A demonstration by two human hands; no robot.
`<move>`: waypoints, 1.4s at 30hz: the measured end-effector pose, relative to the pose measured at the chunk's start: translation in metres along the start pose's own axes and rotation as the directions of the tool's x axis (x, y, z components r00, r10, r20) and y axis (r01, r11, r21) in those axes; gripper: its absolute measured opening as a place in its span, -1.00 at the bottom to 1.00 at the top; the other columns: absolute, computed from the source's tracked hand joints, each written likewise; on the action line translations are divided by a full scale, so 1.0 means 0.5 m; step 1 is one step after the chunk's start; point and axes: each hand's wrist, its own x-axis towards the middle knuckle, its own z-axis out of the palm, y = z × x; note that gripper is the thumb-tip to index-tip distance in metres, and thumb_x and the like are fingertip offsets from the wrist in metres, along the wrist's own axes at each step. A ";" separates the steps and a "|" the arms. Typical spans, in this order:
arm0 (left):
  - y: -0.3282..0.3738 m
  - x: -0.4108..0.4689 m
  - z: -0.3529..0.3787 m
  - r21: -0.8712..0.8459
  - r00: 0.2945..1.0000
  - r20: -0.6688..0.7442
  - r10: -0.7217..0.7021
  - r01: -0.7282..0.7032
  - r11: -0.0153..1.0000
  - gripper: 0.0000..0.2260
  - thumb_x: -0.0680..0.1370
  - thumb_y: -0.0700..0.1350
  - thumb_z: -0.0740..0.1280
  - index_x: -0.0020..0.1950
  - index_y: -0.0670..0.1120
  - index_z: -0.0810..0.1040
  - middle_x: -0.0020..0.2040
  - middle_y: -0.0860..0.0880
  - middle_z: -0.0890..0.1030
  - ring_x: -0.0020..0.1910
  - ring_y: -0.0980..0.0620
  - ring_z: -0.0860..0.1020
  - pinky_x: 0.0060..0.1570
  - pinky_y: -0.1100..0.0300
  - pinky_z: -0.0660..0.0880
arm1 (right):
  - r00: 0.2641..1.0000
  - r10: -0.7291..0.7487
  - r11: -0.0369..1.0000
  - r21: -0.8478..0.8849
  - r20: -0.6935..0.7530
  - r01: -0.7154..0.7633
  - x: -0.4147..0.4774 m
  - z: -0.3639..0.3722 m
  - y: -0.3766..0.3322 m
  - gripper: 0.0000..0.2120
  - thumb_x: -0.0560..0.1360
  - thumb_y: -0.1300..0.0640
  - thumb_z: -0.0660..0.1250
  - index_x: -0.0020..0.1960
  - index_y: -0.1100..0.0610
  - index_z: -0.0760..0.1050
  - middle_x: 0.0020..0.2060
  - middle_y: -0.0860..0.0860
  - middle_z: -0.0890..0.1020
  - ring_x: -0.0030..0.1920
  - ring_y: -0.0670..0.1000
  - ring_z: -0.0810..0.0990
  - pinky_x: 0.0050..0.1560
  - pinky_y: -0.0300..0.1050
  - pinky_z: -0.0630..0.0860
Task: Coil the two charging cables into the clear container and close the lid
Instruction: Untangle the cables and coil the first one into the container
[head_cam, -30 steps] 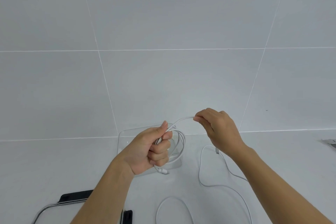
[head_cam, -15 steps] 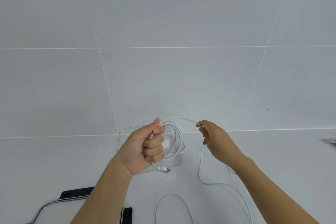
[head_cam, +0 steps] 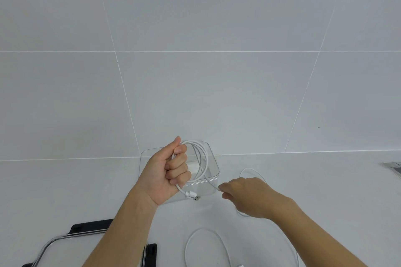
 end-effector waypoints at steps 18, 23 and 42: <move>-0.050 0.023 -0.051 -0.143 0.867 0.475 -0.153 0.247 0.958 -0.75 0.57 -0.04 0.24 -0.27 -0.11 0.48 -0.55 0.05 0.19 -0.61 0.07 0.14 -0.60 0.28 0.15 | 0.948 0.310 0.054 0.995 0.066 -0.087 0.017 -0.032 0.030 -0.81 0.52 0.29 0.28 -0.27 0.29 0.50 -0.35 0.12 0.60 -0.54 -0.06 0.39 -0.54 -0.26 0.26; -0.066 0.030 -0.060 -0.094 0.849 0.490 -0.198 0.278 0.956 -0.75 0.54 -0.01 0.29 -0.29 -0.08 0.47 -0.56 0.06 0.17 -0.63 0.09 0.12 -0.63 0.31 0.15 | 0.982 0.139 -0.231 0.968 0.129 -0.095 0.027 -0.034 0.008 -0.82 0.55 0.28 0.21 -0.22 0.23 0.48 -0.51 0.00 0.54 -0.56 -0.07 0.36 -0.56 -0.29 0.19; -0.080 0.038 -0.019 0.178 0.993 -0.072 -0.098 0.109 0.978 -0.70 0.50 0.03 0.21 -0.38 -0.08 0.33 -0.61 0.08 0.16 -0.67 0.15 0.08 -0.66 0.32 0.13 | 0.976 0.026 -0.376 0.907 0.215 -0.189 0.034 -0.008 -0.048 -0.71 0.32 0.28 0.41 -0.43 0.11 0.33 -0.39 0.06 0.40 -0.36 -0.02 0.48 -0.24 -0.11 0.50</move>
